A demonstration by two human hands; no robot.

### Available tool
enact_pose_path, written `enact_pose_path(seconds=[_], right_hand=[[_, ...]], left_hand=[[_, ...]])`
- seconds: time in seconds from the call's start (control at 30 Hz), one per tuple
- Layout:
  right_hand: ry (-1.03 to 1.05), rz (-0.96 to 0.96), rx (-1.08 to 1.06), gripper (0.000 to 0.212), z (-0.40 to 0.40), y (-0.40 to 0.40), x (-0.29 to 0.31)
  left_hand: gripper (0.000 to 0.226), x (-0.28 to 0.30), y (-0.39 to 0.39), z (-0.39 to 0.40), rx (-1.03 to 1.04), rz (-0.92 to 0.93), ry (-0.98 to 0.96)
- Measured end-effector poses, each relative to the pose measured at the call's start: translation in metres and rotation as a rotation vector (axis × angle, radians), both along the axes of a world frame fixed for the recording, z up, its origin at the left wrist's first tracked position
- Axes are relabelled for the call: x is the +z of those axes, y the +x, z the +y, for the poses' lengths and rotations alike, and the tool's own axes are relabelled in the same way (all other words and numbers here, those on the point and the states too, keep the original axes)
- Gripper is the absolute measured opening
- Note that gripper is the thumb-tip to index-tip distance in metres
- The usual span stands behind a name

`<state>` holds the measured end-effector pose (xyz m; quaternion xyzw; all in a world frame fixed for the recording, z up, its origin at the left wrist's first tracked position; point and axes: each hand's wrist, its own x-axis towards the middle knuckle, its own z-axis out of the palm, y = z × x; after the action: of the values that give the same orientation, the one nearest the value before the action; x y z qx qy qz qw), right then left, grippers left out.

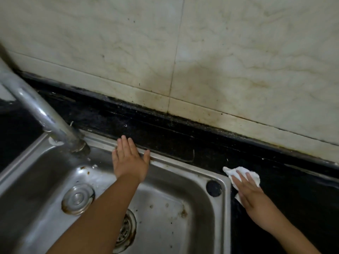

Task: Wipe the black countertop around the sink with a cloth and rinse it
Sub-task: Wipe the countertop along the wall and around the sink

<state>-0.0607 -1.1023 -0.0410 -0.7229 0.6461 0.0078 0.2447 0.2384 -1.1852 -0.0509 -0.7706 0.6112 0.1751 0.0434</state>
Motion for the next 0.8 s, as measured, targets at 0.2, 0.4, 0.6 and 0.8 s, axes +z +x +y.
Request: enact_pose_path(seconds=[0.2, 0.4, 0.6, 0.8], right_hand=[[0.034, 0.067, 0.033, 0.072, -0.03, 0.002, 0.006], [0.097, 0.053, 0.255, 0.056, -0.071, 0.038, 0.002], [-0.161, -0.172, -0.095, 0.052, -0.03, 0.008, 0.0], [-0.32, -0.13, 0.219, 0.057, -0.065, 0.102, 0.046]], left_hand=[[0.069, 0.002, 0.002, 0.0, -0.014, -0.028, 0.021], [0.068, 0.001, 0.004, 0.002, -0.036, -0.044, 0.004], [0.068, 0.0, 0.018, 0.001, -0.135, 0.043, -0.007], [0.062, -0.004, 0.045, 0.019, -0.144, 0.051, -0.114]])
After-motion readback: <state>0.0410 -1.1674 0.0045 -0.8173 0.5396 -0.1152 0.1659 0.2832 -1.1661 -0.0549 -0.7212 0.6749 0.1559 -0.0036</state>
